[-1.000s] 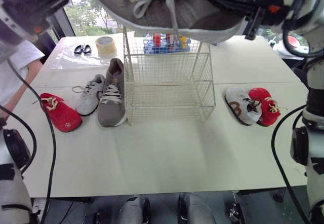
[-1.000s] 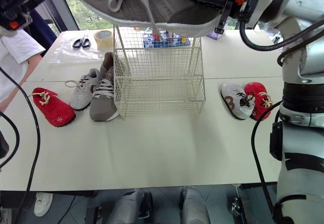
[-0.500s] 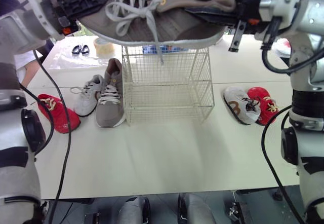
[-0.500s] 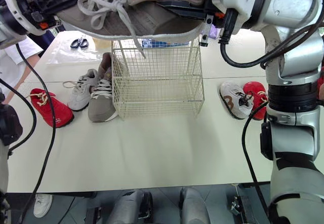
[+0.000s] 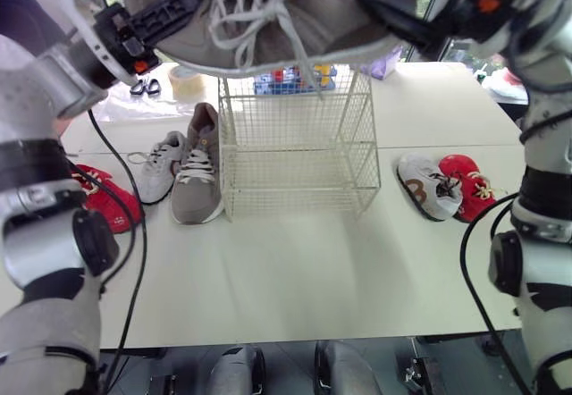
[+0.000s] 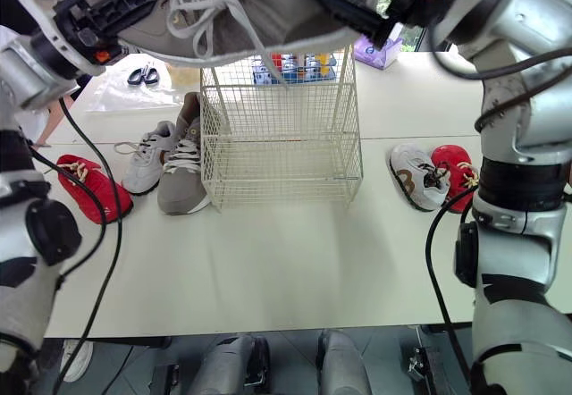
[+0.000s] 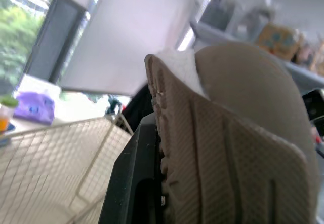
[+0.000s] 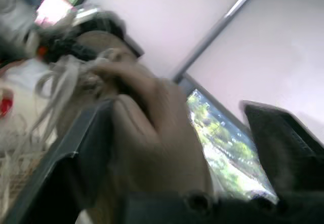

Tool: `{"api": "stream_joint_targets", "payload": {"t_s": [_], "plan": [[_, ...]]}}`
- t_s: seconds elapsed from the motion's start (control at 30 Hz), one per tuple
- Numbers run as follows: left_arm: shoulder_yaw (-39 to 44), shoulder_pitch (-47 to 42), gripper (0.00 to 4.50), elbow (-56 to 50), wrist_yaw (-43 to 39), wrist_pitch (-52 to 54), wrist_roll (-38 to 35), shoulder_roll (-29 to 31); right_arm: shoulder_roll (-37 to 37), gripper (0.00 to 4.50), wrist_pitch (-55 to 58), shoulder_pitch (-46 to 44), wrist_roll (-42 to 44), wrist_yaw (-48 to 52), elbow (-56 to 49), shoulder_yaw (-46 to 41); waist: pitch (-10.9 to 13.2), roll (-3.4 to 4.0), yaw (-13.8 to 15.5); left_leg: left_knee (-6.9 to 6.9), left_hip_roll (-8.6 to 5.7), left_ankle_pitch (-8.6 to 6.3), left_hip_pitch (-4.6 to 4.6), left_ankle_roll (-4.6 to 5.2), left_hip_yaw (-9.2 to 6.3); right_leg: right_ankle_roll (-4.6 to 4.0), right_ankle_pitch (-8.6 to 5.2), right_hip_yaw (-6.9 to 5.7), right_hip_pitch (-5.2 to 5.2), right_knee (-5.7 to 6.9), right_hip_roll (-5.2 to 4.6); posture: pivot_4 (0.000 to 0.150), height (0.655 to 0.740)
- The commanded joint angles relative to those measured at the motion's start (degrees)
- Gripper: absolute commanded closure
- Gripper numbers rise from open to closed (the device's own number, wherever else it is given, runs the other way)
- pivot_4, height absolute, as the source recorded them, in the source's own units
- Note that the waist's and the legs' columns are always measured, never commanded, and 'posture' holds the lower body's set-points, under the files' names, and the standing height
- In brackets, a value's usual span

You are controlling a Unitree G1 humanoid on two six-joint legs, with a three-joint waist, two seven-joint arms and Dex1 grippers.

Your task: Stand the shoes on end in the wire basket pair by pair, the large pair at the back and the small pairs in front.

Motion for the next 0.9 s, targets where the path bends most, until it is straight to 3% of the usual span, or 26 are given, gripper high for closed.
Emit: {"api": "stream_joint_targets", "payload": {"t_s": [0.03, 0.23, 0.43, 0.9], "plan": [[12.58, 3.83, 3.84, -12.29, 11.73, -1.74, -13.26, -5.80, 6.91, 0.02, 8.29, 3.73, 12.52, -18.73, -2.32, -14.48, -0.01, -0.02, -0.03, 0.02, 0.00, 0.02, 0.01, -0.03, -0.01, 0.00, 0.01, 0.00, 0.00, 0.02, 0.00, 0.150, 0.7400], [14.95, 8.70, 3.84, -22.54, 25.24, -9.28, -22.81, -19.37, 21.47, 0.02, 16.21, 9.91, 29.71, -30.09, -6.51, -15.92, -0.02, -0.02, 0.00, 0.00, 0.01, 0.07, 0.12, -0.12, -0.05, -0.03, 0.10, -0.03, 0.11, -0.06, 0.01, 0.150, 0.7400], [8.63, 11.47, 3.84, -27.12, 27.29, -18.48, -21.46, -28.99, 29.96, 0.02, 15.95, 7.97, 30.44, -31.41, -9.40, -6.05, -0.03, 0.00, 0.01, 0.00, -0.02, 0.07, 0.18, -0.11, 0.00, -0.03, 0.10, 0.00, 0.12, -0.02, 0.09, 0.150, 0.7400], [-0.44, 17.94, 3.84, -27.23, 26.95, -21.19, -20.40, -29.28, 32.40, 0.02, 10.15, 2.77, 28.75, -29.11, -5.93, -0.63, -0.04, -0.02, -0.04, 0.02, -0.04, 0.01, 0.05, 0.01, -0.04, -0.01, 0.10, -0.04, 0.12, -0.09, 0.13, 0.150, 0.7400]]}}
